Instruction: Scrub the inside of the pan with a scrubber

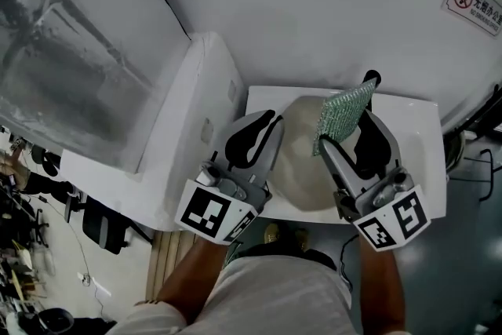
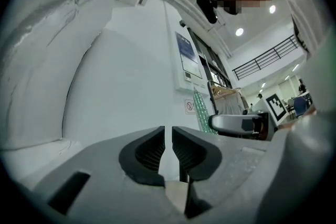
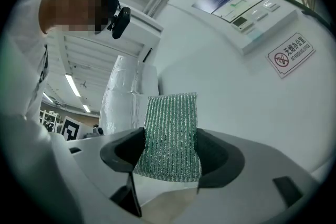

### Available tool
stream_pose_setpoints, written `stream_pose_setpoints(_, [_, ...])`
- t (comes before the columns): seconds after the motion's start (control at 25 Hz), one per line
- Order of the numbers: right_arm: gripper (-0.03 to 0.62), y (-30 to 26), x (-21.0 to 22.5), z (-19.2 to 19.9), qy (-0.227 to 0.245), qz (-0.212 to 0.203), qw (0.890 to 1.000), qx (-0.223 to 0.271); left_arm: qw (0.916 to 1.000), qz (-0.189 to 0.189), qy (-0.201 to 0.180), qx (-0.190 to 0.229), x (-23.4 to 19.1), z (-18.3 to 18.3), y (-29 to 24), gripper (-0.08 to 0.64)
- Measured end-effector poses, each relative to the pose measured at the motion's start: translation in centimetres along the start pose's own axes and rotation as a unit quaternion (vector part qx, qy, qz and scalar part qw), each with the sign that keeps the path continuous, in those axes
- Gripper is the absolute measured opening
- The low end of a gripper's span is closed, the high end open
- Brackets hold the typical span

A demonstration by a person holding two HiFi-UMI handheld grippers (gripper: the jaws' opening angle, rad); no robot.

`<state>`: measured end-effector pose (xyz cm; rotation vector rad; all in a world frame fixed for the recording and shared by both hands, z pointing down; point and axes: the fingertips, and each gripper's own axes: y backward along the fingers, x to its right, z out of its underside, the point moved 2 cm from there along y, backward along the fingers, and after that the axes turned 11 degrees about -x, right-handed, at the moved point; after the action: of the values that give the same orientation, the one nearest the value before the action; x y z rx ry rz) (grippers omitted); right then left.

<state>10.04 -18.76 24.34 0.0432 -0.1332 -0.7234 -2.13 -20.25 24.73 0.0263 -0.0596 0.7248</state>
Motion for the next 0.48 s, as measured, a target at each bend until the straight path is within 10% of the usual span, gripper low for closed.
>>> stream_pose_setpoints(0.48, [0.304,0.7,-1.1,-2.4,0.037,0.003,0.999,0.032,0.9997,0.014,-0.015,0.014,1.0,-2.1,0.5,0.020])
